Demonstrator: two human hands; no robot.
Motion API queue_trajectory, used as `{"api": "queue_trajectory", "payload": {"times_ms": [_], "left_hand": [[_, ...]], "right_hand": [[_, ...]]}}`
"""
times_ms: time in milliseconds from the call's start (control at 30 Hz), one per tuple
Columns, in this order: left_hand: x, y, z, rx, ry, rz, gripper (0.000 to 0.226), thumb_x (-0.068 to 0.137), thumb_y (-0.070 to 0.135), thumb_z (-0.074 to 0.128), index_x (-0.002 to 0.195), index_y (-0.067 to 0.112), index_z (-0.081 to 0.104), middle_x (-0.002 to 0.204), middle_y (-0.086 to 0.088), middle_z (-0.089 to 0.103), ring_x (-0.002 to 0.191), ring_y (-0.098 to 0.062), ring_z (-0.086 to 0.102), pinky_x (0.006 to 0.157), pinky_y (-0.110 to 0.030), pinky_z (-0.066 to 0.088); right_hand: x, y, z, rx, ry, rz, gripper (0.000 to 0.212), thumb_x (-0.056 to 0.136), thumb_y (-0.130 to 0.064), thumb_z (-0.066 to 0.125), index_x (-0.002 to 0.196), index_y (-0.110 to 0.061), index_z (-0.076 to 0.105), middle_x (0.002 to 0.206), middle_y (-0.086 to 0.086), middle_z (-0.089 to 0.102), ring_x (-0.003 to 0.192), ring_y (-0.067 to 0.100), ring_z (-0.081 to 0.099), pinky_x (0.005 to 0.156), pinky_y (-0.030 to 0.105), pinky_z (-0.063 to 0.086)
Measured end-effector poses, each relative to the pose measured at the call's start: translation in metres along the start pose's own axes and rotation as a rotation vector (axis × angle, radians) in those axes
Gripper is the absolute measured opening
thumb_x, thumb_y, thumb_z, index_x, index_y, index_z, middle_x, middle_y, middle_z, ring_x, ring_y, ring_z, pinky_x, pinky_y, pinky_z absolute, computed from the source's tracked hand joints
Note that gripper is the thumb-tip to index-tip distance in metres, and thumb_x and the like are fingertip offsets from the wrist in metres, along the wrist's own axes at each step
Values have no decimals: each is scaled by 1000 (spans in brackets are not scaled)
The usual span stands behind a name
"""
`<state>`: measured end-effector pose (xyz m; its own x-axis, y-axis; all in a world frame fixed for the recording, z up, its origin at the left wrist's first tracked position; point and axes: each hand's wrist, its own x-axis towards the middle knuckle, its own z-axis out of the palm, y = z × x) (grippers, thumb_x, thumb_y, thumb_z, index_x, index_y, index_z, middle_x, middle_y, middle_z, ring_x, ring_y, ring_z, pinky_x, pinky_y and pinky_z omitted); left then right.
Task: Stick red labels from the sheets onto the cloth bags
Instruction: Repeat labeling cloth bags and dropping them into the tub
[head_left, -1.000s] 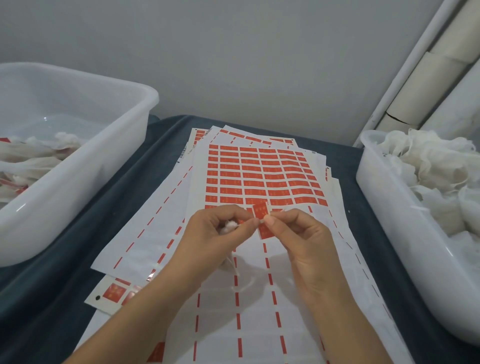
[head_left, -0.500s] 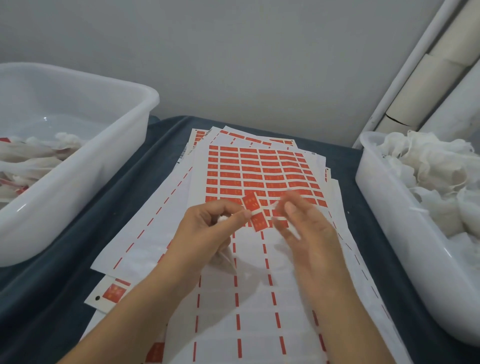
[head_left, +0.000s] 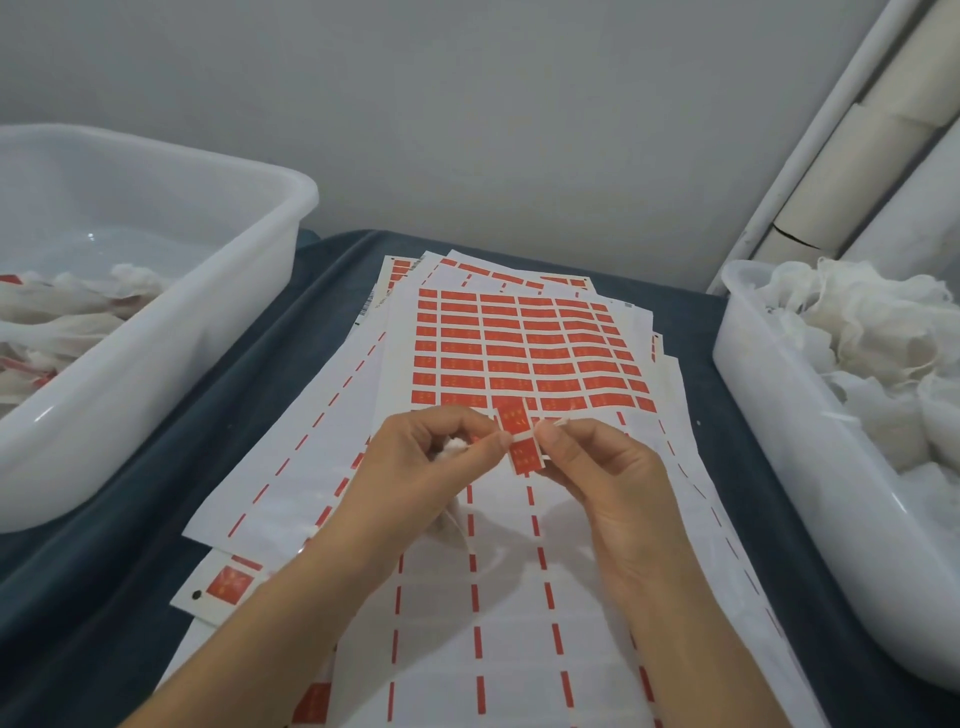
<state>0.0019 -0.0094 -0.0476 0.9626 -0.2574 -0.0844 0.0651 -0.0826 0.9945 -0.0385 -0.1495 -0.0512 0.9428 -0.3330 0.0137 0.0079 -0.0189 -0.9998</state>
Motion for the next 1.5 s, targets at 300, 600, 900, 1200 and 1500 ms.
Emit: {"api": "queue_trajectory", "payload": {"times_ms": [300, 600, 900, 1200, 1500], "left_hand": [[2, -2, 0, 18, 0, 50, 10, 71, 35, 69, 61, 33, 70, 74, 28, 66, 75, 13, 58, 58, -15, 42], [3, 1, 0, 65, -4, 31, 17, 61, 45, 61, 71, 33, 70, 53, 13, 63, 44, -1, 54, 43, -8, 39], [-1, -4, 4, 109, -102, 278, 23, 83, 42, 47, 100, 56, 40, 86, 27, 57, 82, 12, 56, 62, -4, 44], [-4, -11, 7, 371, 180, 695, 31, 74, 29, 58, 105, 34, 56, 74, 28, 48, 79, 4, 52, 63, -1, 41], [-8, -4, 8, 177, 30, 402, 20, 63, 45, 57, 81, 47, 65, 57, 22, 59, 65, 4, 54, 51, -5, 40]], "right_hand": [[-1, -2, -1, -35, 0, 6, 23, 61, -43, 65, 77, -26, 69, 79, -18, 72, 83, 1, 67, 72, 15, 48], [1, 0, -2, -14, 67, 49, 22, 62, -44, 63, 74, -26, 68, 77, -20, 71, 83, 0, 67, 80, 22, 49], [2, 4, 0, 98, 57, 83, 21, 61, -41, 65, 73, -25, 70, 80, -13, 73, 82, 6, 69, 78, 23, 51], [-5, -2, 6, -70, 47, -76, 25, 64, -45, 61, 76, -24, 68, 74, -17, 70, 81, -4, 64, 63, -2, 42], [-10, -9, 0, -281, 137, -390, 2, 72, -38, 62, 72, -40, 61, 80, -29, 65, 93, -6, 59, 73, 0, 43]]}}
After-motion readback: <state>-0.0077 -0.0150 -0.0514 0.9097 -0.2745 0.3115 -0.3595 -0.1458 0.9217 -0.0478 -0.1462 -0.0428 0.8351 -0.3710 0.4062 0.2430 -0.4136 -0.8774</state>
